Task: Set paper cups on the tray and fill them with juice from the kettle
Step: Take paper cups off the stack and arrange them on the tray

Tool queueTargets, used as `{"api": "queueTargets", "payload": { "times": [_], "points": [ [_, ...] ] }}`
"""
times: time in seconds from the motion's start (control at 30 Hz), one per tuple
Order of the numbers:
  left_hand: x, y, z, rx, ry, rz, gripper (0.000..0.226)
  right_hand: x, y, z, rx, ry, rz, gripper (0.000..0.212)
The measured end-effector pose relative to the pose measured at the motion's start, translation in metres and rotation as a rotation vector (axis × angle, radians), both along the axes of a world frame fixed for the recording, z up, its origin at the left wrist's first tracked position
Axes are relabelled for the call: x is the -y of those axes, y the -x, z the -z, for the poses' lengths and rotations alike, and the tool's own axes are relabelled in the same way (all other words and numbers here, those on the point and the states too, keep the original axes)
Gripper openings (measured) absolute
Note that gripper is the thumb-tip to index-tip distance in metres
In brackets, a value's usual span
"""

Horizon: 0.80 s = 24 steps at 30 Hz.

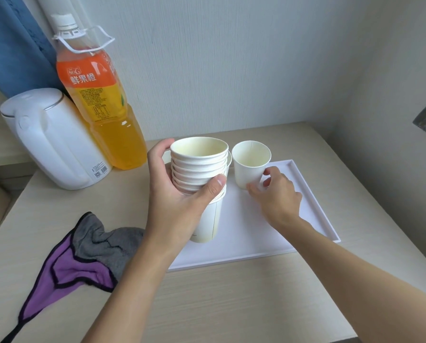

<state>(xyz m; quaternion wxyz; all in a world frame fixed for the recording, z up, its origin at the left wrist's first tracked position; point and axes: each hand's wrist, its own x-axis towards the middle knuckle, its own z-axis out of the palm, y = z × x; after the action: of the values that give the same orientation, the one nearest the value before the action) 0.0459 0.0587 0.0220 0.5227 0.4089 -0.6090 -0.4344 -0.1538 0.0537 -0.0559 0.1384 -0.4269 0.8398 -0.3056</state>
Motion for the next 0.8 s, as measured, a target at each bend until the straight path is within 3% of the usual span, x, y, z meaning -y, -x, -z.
{"api": "queueTargets", "payload": {
  "times": [0.27,0.4,0.57,0.7,0.8],
  "points": [
    [-0.002,0.005,0.001,-0.007,0.001,0.014,0.083,0.004,-0.005,-0.001,-0.080,-0.061,0.018,0.042],
    [-0.003,0.008,-0.001,-0.001,-0.014,0.020,0.085,-0.001,-0.004,-0.005,-0.030,-0.106,-0.009,0.054],
    [-0.005,0.011,-0.002,0.005,-0.041,0.046,0.078,-0.024,-0.005,-0.038,0.188,0.184,0.070,0.045],
    [-0.008,0.017,-0.003,0.048,-0.023,0.067,0.078,-0.050,-0.020,-0.088,0.466,0.474,-0.206,0.019],
    [-0.010,0.022,-0.005,0.048,-0.028,0.080,0.081,-0.064,-0.028,-0.104,0.514,0.462,-0.453,0.023]
  ]
}}
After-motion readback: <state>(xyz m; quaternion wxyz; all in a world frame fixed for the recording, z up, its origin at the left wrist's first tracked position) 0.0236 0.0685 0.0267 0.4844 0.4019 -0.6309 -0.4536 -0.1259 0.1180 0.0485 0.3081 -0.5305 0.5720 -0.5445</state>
